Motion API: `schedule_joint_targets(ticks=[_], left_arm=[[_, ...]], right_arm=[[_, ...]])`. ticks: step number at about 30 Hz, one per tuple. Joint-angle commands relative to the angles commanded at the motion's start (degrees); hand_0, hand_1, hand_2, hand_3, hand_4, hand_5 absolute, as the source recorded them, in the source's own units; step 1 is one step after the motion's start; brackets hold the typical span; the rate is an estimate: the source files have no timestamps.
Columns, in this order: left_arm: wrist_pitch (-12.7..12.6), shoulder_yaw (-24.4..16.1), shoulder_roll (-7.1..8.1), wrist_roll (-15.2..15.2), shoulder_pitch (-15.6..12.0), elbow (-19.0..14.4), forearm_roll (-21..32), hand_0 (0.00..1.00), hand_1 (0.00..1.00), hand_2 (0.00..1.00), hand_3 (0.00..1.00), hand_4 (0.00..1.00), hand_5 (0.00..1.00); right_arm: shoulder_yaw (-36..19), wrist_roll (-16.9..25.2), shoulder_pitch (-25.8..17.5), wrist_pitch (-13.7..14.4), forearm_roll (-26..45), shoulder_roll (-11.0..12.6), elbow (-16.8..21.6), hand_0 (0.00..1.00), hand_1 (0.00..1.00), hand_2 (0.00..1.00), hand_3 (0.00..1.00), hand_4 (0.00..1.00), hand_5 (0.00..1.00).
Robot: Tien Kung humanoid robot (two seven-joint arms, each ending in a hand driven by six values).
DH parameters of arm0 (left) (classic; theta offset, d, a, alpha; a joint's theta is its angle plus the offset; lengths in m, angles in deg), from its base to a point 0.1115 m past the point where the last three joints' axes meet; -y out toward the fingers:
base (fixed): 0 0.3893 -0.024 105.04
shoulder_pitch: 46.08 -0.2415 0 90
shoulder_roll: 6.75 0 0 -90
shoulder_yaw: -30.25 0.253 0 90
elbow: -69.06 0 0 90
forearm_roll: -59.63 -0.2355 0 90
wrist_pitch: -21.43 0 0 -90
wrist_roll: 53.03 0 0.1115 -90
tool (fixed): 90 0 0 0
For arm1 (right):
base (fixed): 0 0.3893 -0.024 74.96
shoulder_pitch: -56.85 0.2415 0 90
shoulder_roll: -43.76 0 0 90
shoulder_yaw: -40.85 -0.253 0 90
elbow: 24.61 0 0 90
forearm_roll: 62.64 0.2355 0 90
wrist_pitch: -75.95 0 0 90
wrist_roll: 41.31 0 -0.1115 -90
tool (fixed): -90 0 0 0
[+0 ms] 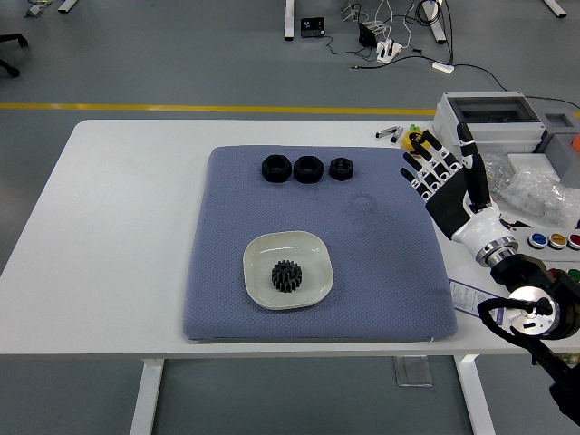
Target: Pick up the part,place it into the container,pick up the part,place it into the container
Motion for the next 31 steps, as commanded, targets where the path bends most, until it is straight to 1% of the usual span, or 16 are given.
schedule_joint_targets(ticks=[1,8,11,15,19,26,31], left_arm=[[0.0,0.0,-0.01,0.0,0.0,0.0,0.0,0.709,0.623,0.636,0.564,0.614,0.698],[0.0,0.1,-0.03,0.0,0.1,0.0,-0.1,0.709,0.625,0.636,0.564,0.614,0.698],[0.0,0.2,-0.03,0.0,0.1,0.0,-0.1,0.709,0.625,0.636,0.564,0.614,0.698],[-0.1,0.2,-0.02,-0.1,0.1,0.0,-0.2,0.709,0.625,0.636,0.564,0.614,0.700],[-0.1,0.0,0.01,-0.1,0.0,0.0,-0.5,0.710,0.625,0.635,0.564,0.614,0.700],[-0.1,-0.3,0.07,-0.2,-0.2,0.0,-1.2,0.709,0.625,0.637,0.564,0.614,0.699],[-0.1,-0.4,0.15,-0.3,-0.4,0.0,-1.4,0.709,0.625,0.637,0.564,0.614,0.699]], right_arm=[[-0.5,-0.1,-0.1,-0.2,-1.6,-0.1,-0.9,0.935,0.847,0.857,0.849,0.998,0.797],[-3.4,0.5,-1.3,-1.9,-14.4,-0.6,-7.2,0.931,0.839,0.848,0.837,0.998,0.789],[-4.1,0.7,-2.3,-3.0,-17.0,-0.9,-8.9,0.931,0.839,0.848,0.837,0.998,0.789],[-5.6,1.5,-3.5,-3.9,-18.1,-1.7,-9.6,0.931,0.838,0.841,0.829,0.998,0.807],[-6.9,2.1,-4.7,-4.0,-18.9,-2.3,-9.4,0.934,0.838,0.842,0.829,0.998,0.820],[-8.9,4.8,-6.8,-3.1,-20.2,-4.0,-9.7,0.936,0.836,0.841,0.828,0.998,0.830],[-9.3,4.9,-7.3,-2.9,-21.8,-4.2,-9.8,0.936,0.836,0.841,0.828,0.998,0.830]])
